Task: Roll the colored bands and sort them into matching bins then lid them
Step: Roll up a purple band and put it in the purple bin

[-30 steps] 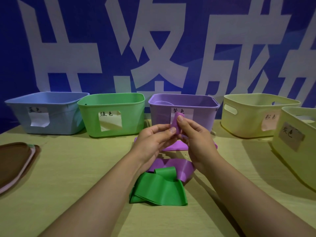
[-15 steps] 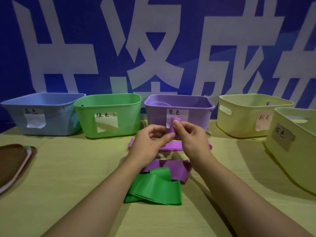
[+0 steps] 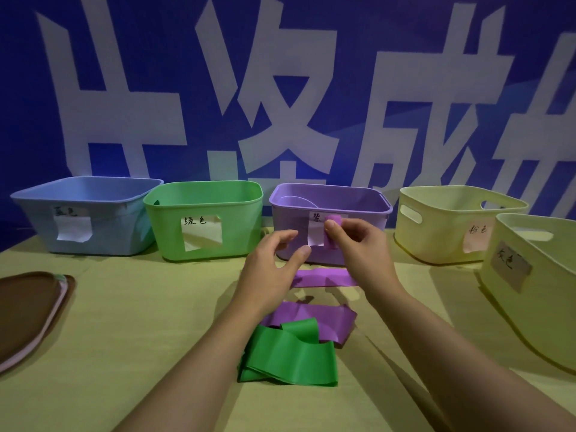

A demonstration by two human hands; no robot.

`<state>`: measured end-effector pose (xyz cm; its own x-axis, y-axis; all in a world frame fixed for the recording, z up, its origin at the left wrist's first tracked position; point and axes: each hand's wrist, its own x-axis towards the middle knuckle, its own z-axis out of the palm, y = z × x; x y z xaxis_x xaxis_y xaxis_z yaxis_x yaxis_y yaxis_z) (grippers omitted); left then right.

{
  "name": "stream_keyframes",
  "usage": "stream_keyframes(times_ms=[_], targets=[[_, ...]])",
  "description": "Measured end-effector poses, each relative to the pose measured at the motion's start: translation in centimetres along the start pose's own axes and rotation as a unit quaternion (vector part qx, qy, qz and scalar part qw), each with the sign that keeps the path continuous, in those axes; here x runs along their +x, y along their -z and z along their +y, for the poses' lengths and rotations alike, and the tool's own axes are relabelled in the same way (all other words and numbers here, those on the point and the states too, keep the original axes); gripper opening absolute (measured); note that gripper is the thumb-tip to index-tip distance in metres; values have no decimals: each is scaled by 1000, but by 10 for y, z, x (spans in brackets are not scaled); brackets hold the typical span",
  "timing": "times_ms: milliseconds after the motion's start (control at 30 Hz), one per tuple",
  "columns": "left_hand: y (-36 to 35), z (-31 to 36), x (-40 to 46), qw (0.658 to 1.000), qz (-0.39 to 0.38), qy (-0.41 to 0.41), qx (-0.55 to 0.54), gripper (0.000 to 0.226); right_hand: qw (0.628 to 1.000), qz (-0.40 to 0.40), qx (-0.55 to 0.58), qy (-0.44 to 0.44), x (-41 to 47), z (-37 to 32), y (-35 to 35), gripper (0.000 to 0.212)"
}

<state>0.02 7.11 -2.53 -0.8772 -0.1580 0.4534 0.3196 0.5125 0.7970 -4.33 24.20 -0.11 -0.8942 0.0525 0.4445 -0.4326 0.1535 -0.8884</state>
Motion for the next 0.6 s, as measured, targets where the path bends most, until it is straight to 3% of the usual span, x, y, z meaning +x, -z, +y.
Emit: stream_keyframes(times_ms=[333, 600], targets=[[7, -14, 14, 1000, 21, 5, 7, 44, 979, -84, -181, 30, 98, -45, -9, 39], [10, -21, 19, 999, 36, 18, -8, 44, 887, -215, -405, -55, 154, -29, -39, 45]])
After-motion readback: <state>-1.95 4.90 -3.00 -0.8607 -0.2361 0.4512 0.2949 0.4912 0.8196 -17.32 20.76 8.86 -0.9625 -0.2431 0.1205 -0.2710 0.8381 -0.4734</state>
